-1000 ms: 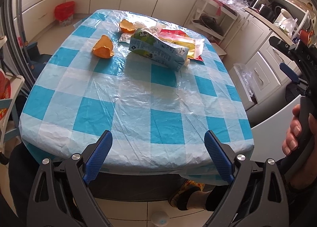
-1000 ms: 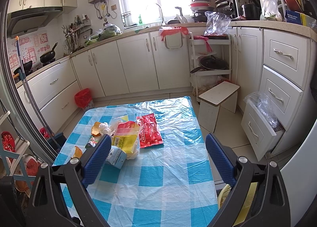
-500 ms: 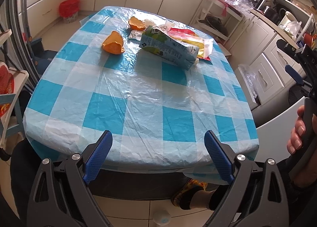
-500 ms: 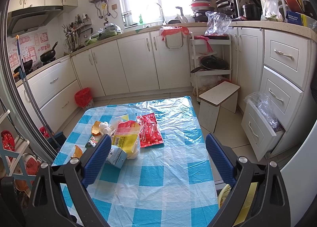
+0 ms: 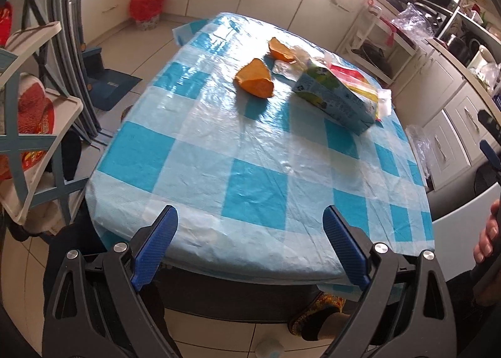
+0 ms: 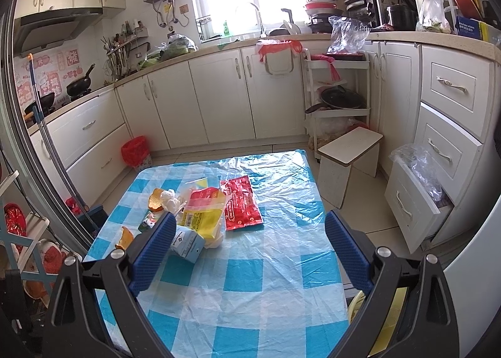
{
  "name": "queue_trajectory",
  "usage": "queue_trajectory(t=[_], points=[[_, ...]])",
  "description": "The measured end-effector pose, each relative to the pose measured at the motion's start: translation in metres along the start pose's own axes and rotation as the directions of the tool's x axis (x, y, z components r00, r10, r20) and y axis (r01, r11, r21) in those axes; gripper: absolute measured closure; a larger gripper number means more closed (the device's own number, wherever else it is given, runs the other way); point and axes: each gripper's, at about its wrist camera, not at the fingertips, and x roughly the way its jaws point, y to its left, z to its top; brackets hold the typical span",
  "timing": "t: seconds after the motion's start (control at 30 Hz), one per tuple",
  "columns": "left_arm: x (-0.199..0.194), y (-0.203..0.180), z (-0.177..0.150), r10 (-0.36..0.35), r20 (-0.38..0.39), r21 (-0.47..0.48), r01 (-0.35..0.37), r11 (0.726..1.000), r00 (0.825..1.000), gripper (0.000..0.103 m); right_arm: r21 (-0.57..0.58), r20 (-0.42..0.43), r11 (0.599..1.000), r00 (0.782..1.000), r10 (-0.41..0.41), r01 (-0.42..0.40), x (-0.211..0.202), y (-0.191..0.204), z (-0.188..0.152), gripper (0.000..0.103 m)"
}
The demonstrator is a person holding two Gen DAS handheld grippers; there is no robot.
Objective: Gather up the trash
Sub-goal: 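Move both grippers over the table toward the milk carton and peels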
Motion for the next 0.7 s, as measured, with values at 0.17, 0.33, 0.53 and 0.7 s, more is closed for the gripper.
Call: queue_trajectory(t=[0.17, 0.33, 0.53, 0.7], points=[[0.005, 0.009, 0.021, 0.02, 0.035, -0.007, -0.019, 1.0, 0.999, 0.013, -0.022, -0.028, 1.0, 1.0, 0.014, -0.014, 0.009, 0.005, -0.002, 0.011], [0.02, 0.005, 0.046, 0.025, 0.054, 0.023, -0.027, 0.999, 0.998, 0.013, -0.066, -0.063, 0.997, 0.998, 0.026, -0.03, 0.017, 0.018, -0.009, 0.011], [0.045, -0.003, 0.075, 0.03, 0.048, 0.073, -0.034, 0.997, 0.998, 0.013, -0.108, -0.093, 0.993, 0.995, 0.043, -0.053, 0.027, 0.032, -0.015, 0.011], [0.063, 0.003, 0.088, -0.033, 0.007, -0.009, 0.033, 0.999, 0.999, 0.013, -0.196, -0.118, 0.976, 0.99, 0.073, -0.096, 0.045, 0.058, -0.013, 0.011]])
